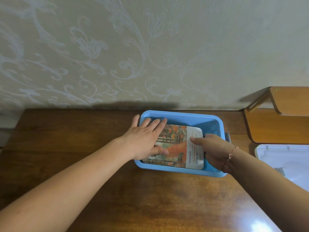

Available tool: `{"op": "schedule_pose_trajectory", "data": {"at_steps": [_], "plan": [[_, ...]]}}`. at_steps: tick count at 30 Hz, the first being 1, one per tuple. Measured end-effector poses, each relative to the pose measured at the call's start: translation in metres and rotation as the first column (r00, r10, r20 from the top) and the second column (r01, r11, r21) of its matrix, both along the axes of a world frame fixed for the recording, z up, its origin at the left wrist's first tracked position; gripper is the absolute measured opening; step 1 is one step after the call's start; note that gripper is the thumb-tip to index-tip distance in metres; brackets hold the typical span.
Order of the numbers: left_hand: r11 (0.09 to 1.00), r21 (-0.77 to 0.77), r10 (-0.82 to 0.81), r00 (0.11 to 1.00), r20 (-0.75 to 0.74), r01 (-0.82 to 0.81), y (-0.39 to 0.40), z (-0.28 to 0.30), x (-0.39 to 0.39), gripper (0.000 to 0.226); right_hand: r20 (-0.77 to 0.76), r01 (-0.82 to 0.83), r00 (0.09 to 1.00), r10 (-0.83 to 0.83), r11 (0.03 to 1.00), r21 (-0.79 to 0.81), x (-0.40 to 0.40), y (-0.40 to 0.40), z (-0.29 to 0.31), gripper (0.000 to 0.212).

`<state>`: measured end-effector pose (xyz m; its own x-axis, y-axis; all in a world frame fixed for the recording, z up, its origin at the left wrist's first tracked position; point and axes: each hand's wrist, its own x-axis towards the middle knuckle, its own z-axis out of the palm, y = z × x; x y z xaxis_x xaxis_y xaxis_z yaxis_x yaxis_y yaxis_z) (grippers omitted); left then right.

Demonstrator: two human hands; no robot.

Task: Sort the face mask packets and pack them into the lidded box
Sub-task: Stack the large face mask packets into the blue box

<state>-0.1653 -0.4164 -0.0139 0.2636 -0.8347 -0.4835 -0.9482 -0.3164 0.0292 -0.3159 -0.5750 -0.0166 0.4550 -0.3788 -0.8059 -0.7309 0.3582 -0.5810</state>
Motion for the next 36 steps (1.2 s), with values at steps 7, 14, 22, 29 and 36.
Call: {"op": "schedule_pose_trajectory", "data": {"at_steps": [7, 14, 22, 29, 36], "plan": [[0.999, -0.037, -0.004, 0.999, 0.035, 0.005, 0.004, 0.006, -0.003, 0.096, -0.142, -0.515, 0.835, 0.532, 0.663, -0.544, -0.026, -0.002, 0.042, 0.054], [0.998, -0.067, 0.006, 0.999, 0.041, -0.003, 0.008, 0.012, -0.005, 0.096, -0.085, -0.474, 0.833, 0.547, 0.625, -0.62, -0.041, -0.006, 0.04, 0.07], [0.762, -0.532, 0.309, 0.929, -0.202, -0.369, 0.048, 0.008, -0.004, 0.074, 0.258, -0.083, 0.917, 0.304, 0.778, -0.623, -0.061, 0.01, 0.039, 0.059], [0.762, -0.554, 0.272, 0.942, -0.195, -0.335, 0.07, -0.015, -0.023, 0.062, 0.085, -0.224, 0.952, 0.294, 0.859, -0.461, -0.031, 0.012, 0.016, 0.07], [0.694, -0.464, 0.399, 0.831, -0.388, -0.55, 0.066, -0.013, -0.034, 0.068, 0.02, -0.288, 0.946, 0.323, 0.868, -0.404, -0.013, 0.015, 0.007, 0.076]]}}
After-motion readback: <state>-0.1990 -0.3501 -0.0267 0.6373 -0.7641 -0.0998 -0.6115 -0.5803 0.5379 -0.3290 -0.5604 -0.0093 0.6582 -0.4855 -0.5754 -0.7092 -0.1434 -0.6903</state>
